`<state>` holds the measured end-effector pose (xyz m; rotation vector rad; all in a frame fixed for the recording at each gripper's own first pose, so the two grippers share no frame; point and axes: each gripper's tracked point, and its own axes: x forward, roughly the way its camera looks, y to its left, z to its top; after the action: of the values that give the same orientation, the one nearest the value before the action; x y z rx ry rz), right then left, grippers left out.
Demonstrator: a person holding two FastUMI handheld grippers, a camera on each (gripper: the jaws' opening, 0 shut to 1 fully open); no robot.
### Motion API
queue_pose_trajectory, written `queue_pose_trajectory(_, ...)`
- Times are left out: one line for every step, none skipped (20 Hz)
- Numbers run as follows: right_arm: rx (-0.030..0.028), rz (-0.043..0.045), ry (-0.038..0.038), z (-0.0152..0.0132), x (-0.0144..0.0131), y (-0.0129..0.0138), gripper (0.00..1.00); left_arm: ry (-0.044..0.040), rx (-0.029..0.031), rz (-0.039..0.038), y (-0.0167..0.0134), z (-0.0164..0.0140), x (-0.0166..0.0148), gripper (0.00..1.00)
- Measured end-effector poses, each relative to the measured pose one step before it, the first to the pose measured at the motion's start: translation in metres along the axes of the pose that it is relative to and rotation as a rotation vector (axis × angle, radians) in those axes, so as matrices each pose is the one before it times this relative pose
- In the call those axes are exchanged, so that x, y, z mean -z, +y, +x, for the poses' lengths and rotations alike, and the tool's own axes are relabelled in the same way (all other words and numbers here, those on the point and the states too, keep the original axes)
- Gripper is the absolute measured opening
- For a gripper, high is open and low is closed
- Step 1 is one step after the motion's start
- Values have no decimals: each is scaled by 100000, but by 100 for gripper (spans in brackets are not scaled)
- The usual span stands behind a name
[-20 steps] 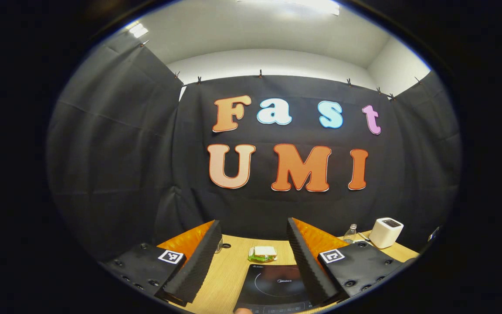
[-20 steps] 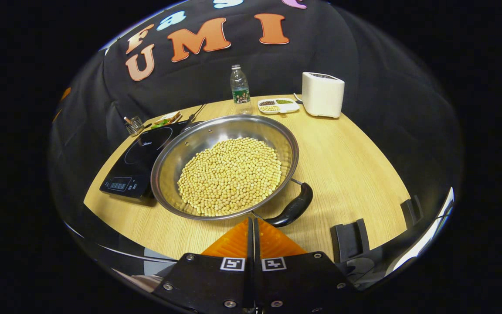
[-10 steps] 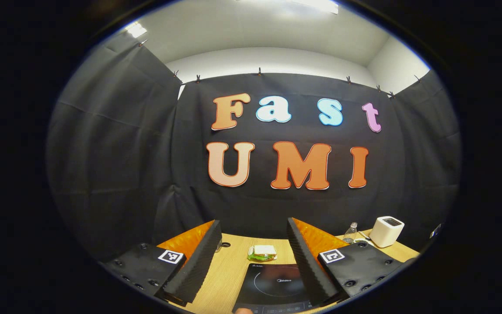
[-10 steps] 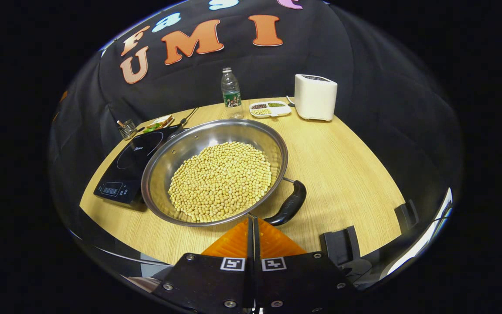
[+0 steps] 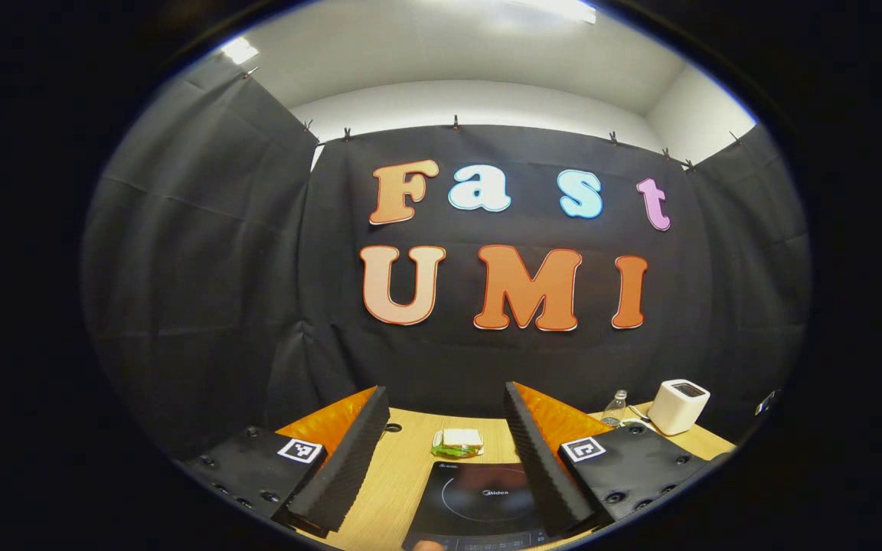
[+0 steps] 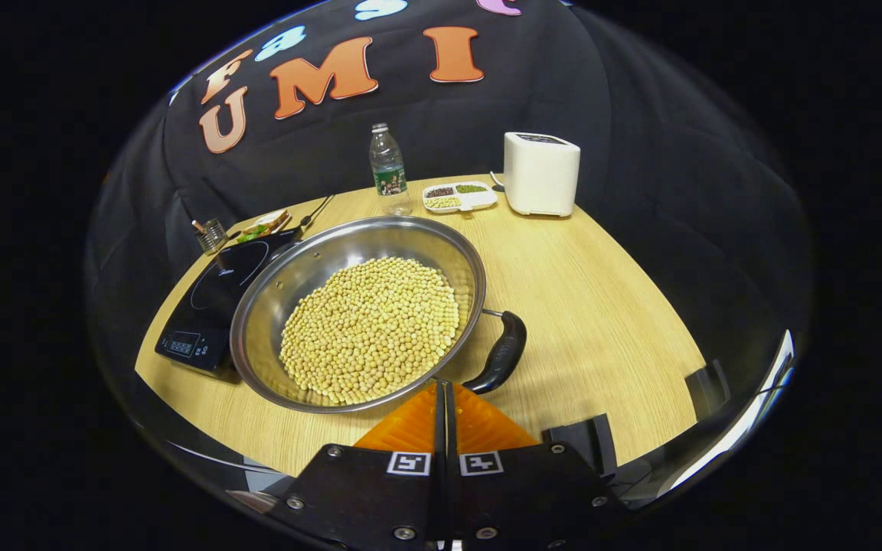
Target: First push the handle of the pot to place it horizontally, then grasp the pot with both hands and set it on the induction cooktop.
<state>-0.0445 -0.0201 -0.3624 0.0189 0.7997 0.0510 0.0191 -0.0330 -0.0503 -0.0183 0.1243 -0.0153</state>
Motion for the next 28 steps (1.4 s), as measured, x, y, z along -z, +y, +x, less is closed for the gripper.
queue_pose_trajectory(183,-59,-104,137,-122,-146,0,516,-74,-148,88,168,16,98)
queue_pose_trajectory(115,117,-150,40,-28,-119,0,351,-118,-156,-33,87,34,98)
queue_pose_trajectory(-109,129,38,168,-96,-105,0,-44,-177,-160,-35,54,-62,97)
queue_pose_trajectory(-88,297,-27,144,-32,-129,0,-263,-14,-77,-70,63,-38,98)
queue_pose_trajectory(-88,205,-271,107,-147,-106,0,-291,116,103,-137,26,-134,98)
queue_pose_trajectory(-22,222,-187,134,-87,-88,0,-297,181,265,-95,-11,3,98)
queue_pose_trajectory(-16,205,-264,167,-197,-123,0,-292,177,396,-71,-50,-70,98)
queue_pose_trajectory(-70,19,-291,-3,-14,-206,0,-130,142,411,-36,-43,-52,98)
queue_pose_trajectory(36,5,-183,135,-152,-89,0,-38,154,307,-101,32,-45,98)
queue_pose_trajectory(5,-146,-187,93,-27,-149,0,8,158,209,-162,52,26,97)
queue_pose_trajectory(-10,-205,-215,70,-28,-183,0,31,-89,98,-33,-46,-37,98)
queue_pose_trajectory(-215,-644,-175,169,-182,-107,0,3,104,31,-135,96,45,98)
queue_pose_trajectory(-168,-373,-301,105,-130,-193,0,18,5,-4,-231,59,35,98)
queue_pose_trajectory(-112,-383,-341,87,-121,-137,0,80,2,55,-118,97,101,98)
queue_pose_trajectory(-55,-61,-165,105,-1,-180,0,170,-24,41,-42,128,24,99)
queue_pose_trajectory(-87,114,20,116,-69,-110,0,251,67,40,-201,57,11,99)
queue_pose_trajectory(-58,-178,-51,94,-44,-172,0,86,58,31,-101,106,-19,98)
queue_pose_trajectory(41,-152,-78,65,-79,-160,0,-98,-5,84,-89,32,20,99)
queue_pose_trajectory(-37,-146,-93,27,-124,-81,0,-185,101,91,-157,70,-36,98)
queue_pose_trajectory(-145,-260,31,92,38,-77,0,-154,249,101,-264,-74,43,98)
queue_pose_trajectory(-205,-128,-90,121,-178,-69,0,-44,294,81,-242,118,-12,98)
queue_pose_trajectory(-245,-83,-88,129,-64,-108,0,86,336,132,-211,5,62,99)
queue_pose_trajectory(-121,-37,-106,47,-95,-148,0,103,227,100,-189,91,-26,99)
queue_pose_trajectory(-13,-136,-115,73,43,-174,0,60,220,118,-207,66,50,99)
queue_pose_trajectory(9,-297,-108,120,-143,-85,0,-13,216,224,-230,65,-30,99)
queue_pose_trajectory(-40,-295,-5,60,-27,-146,0,-58,141,313,-159,119,2,98)
queue_pose_trajectory(-117,-107,-63,105,-108,-41,0,-59,80,138,-174,46,-4,98)
queue_pose_trajectory(-185,-50,-7,11,-45,-113,0,6,222,-83,-196,24,23,98)
